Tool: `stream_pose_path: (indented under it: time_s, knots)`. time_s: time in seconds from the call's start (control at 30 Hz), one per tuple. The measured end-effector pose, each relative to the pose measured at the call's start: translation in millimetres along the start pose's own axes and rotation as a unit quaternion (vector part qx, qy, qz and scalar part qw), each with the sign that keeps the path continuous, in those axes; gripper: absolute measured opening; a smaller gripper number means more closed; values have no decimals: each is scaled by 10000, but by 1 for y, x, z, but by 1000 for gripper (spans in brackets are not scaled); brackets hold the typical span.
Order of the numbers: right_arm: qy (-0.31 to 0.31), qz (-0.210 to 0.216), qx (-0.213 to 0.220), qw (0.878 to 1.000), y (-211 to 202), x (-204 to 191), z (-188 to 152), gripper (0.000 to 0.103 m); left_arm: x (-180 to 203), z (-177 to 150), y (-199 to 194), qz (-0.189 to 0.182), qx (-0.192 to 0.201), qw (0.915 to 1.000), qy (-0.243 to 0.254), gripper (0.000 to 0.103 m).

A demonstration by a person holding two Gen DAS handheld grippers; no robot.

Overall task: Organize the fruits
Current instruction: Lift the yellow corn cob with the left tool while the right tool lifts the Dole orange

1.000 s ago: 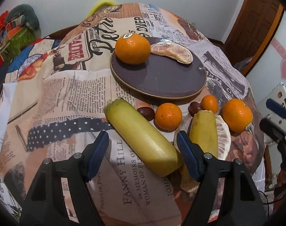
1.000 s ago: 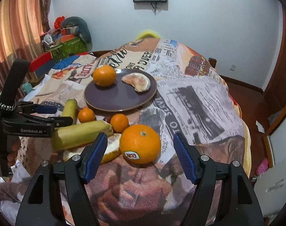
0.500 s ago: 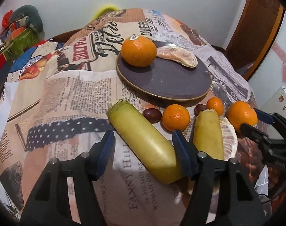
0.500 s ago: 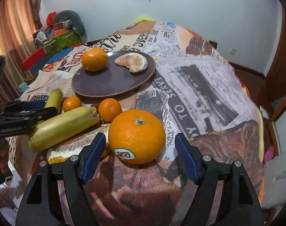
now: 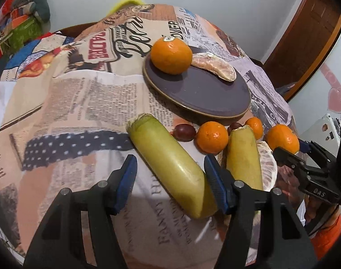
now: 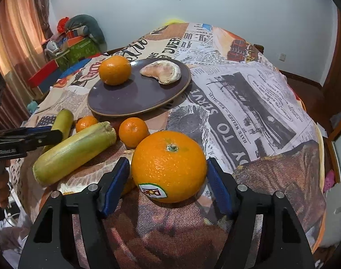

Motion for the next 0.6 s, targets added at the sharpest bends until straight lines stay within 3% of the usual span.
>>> stream_pose_path:
  time_s: [0.07, 0.27, 0.47, 0.6]
  knots:
    - [15, 26, 6, 10000, 0, 2, 0, 63, 3, 2, 7, -72, -81, 9999, -26, 60]
    - [22, 93, 71, 9999, 0, 1, 1, 62, 5, 7, 15, 292, -84, 9993, 218, 55]
    - [29, 147, 104, 9998, -3, 1, 0, 61, -8, -4, -2, 379, -116, 9985, 382, 40]
    - [73, 216, 116, 9997, -4, 1, 0, 61, -16, -10, -7, 360, -219, 9982, 431, 38]
Point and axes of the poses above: each gripper's, at about its wrist camera, not at the fingertips, and y roughly the way its jaws point, x to its right, z to its top, the point moved 9 cm from there along y, roughly the way its jaws point, and after that the axes turned 6 degrees about -x, right-handed, at the moved point
